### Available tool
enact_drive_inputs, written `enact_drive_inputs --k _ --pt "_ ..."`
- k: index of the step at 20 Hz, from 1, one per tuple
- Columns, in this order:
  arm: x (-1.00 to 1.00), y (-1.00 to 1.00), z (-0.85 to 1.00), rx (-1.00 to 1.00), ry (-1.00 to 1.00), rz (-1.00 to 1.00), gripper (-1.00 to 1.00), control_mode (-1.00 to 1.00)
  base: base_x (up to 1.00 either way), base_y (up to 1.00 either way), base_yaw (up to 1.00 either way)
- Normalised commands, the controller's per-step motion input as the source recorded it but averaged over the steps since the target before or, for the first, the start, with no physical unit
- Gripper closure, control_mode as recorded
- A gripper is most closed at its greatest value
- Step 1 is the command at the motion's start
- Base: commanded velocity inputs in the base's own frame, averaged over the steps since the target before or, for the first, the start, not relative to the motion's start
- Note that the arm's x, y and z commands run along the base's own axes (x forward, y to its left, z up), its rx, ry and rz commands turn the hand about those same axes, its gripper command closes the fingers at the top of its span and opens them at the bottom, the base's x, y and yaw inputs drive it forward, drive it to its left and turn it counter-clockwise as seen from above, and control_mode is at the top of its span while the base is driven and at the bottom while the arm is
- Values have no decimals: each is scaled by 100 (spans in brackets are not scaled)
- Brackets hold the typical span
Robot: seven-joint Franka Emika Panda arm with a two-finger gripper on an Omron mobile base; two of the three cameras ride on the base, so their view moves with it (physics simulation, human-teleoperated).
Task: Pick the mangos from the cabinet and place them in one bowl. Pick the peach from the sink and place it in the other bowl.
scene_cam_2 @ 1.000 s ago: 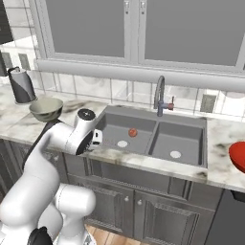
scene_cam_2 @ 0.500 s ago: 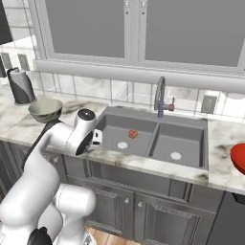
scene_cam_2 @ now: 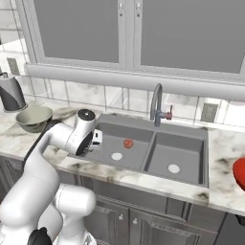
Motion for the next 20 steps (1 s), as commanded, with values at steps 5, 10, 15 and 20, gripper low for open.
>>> enact_drive_inputs --k 5,10,15,20 --pt "0 0 0 0 0 0 -100 100 39 0 0" --pt "0 0 0 0 0 0 -100 100 19 2 0" --pt "0 0 0 0 0 0 -100 100 0 0 0" --pt "0 0 0 0 0 0 -100 100 0 0 0"
